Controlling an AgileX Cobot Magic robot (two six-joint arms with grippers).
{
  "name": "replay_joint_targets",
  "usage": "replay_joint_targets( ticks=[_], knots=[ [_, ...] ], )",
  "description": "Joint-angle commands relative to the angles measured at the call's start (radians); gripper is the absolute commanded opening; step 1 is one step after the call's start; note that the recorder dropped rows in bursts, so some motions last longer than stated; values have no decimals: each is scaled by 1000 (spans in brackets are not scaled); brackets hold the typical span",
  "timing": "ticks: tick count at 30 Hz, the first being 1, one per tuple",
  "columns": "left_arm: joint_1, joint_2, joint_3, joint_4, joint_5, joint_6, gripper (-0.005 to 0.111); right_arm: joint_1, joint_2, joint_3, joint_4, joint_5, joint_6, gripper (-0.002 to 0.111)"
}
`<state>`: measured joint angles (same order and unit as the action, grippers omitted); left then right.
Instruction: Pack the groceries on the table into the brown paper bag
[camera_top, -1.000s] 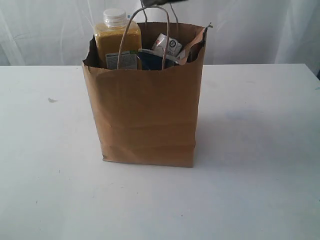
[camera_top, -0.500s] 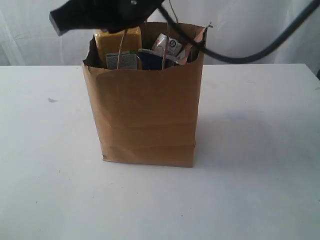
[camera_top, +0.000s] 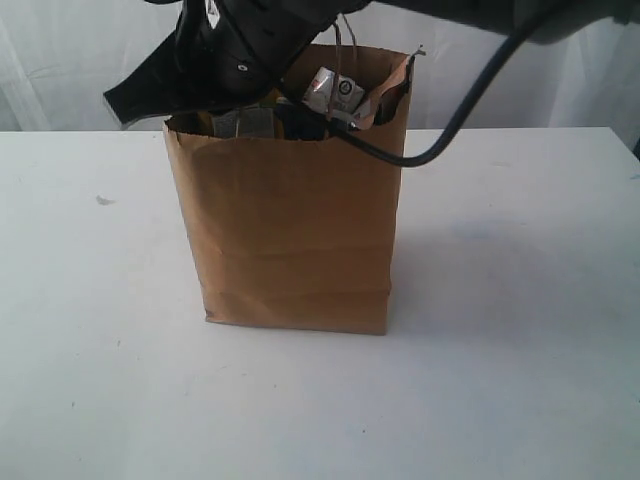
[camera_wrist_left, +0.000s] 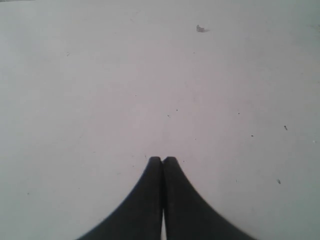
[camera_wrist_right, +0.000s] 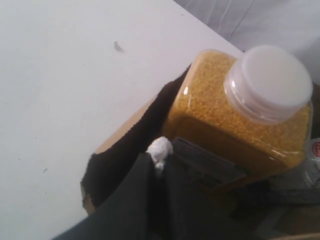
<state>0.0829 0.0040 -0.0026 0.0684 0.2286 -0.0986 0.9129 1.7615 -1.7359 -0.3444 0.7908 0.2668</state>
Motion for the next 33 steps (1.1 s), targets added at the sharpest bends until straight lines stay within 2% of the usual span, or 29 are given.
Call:
replay_joint_targets(
  ticks=[1, 8, 18, 24, 27, 31, 33],
  knots=[
    [-4, -4, 3, -9, -5, -7, 0, -6, -3, -8, -5, 19, 2, 3],
    [-4, -4, 3, -9, -5, -7, 0, -6, -3, -8, -5, 76, 2, 21],
    [-4, -4, 3, -9, -5, -7, 0, -6, -17, -8, -1, 81, 2, 21],
    [-4, -4, 3, -9, -5, -7, 0, -6, -103, -8, -14, 46, 2, 21],
    [-4, -4, 3, -9, -5, -7, 0, -6, -166, -8, -84, 51, 2, 19],
    [-4, -4, 3, -9, -5, -7, 0, -9, -223, -8, -364, 145, 2, 7],
    [-4, -4, 3, -9, -5, -7, 0, -45, -233, -8, -496, 197, 6, 0]
  ],
)
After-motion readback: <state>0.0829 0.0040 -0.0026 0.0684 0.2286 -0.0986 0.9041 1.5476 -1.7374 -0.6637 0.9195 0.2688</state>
